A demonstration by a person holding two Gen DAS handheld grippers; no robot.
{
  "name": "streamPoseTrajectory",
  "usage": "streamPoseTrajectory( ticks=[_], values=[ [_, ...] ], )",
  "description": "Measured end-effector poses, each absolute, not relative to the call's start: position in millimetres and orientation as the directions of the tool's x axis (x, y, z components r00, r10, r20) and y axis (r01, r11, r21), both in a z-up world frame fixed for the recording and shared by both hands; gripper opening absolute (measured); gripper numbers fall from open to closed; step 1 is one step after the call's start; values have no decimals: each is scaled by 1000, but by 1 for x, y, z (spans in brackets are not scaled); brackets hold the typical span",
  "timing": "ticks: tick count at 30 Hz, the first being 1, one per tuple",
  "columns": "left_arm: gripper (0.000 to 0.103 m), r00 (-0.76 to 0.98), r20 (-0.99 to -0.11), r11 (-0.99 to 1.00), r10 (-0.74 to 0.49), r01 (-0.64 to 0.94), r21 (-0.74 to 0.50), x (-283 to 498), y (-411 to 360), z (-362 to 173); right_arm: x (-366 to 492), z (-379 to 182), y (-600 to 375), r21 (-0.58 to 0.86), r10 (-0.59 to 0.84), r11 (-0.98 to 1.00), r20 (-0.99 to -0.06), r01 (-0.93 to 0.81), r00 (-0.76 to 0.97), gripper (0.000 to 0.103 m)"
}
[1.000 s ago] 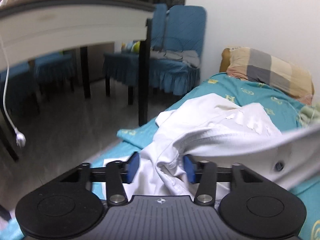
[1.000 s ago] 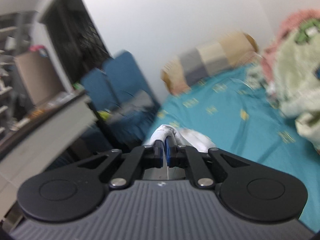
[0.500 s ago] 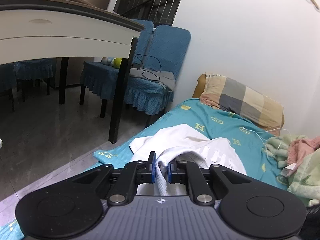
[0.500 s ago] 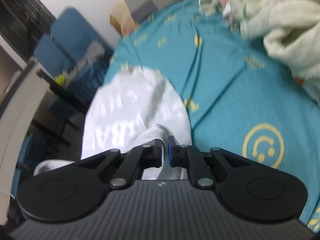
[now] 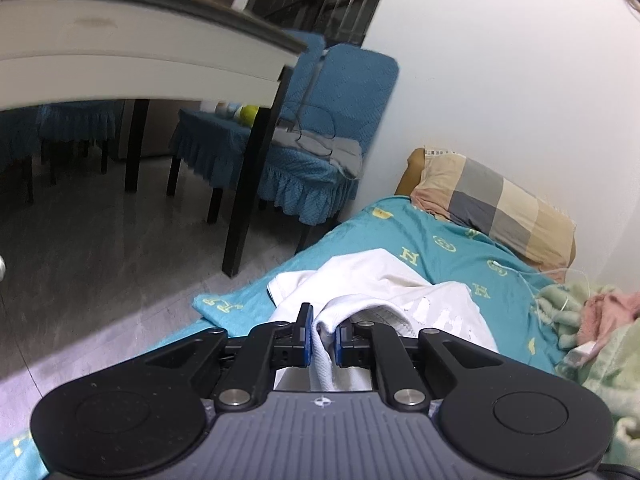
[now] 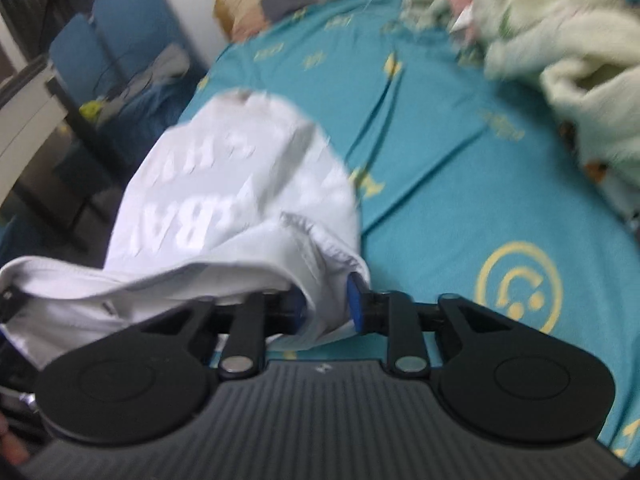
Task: Fold clothes
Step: 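Lift the T-shirt high with both grippers and shake it out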
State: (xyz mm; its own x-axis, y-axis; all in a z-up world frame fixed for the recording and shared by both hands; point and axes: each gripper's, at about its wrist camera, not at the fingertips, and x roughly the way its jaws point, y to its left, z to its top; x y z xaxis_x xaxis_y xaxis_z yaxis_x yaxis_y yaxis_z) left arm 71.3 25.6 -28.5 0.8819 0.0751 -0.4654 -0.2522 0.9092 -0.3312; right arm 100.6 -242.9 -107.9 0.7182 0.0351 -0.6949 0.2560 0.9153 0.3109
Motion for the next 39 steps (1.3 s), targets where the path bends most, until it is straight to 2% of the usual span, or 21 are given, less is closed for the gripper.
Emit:
streamPoseTrajectory(
  ticks=[2,6,11,16,20,24,27,29,32,39],
  values=[
    [9,901,-430,904,57,-229,-361,68,32,-10,95,-93,-247,307,-11,911,-648,275,762,6],
    [8,959,-281,909,23,-137,-394,50,37,55,72,-27,-246,290,-101,923,-452,253,886,5],
    [8,999,-46,927,-8,-10,-375,14,44,170,29,97,-247,324,-100,934,-170,152,980,5],
    [8,989,146,948,-35,79,-309,-37,56,292,-29,230,-251,331,-56,943,56,34,997,5],
    [8,965,260,960,-37,107,-258,-91,64,368,-93,317,-249,293,-28,956,193,-30,981,5],
    [8,943,324,961,-72,152,-230,-147,70,426,-163,376,-245,230,-25,972,307,-49,951,5],
    [8,941,320,955,-106,186,-230,-170,70,457,-190,402,-249,217,-8,974,329,-67,944,5],
    [8,952,277,953,-129,196,-231,-170,68,465,-201,415,-253,213,3,974,327,-77,945,5],
    [8,966,204,951,-158,205,-232,-154,66,466,-187,412,-262,219,7,973,277,-70,961,5],
    [8,989,21,966,-144,145,-212,9,54,381,-58,339,-288,275,6,961,48,-18,999,5]
  ],
)
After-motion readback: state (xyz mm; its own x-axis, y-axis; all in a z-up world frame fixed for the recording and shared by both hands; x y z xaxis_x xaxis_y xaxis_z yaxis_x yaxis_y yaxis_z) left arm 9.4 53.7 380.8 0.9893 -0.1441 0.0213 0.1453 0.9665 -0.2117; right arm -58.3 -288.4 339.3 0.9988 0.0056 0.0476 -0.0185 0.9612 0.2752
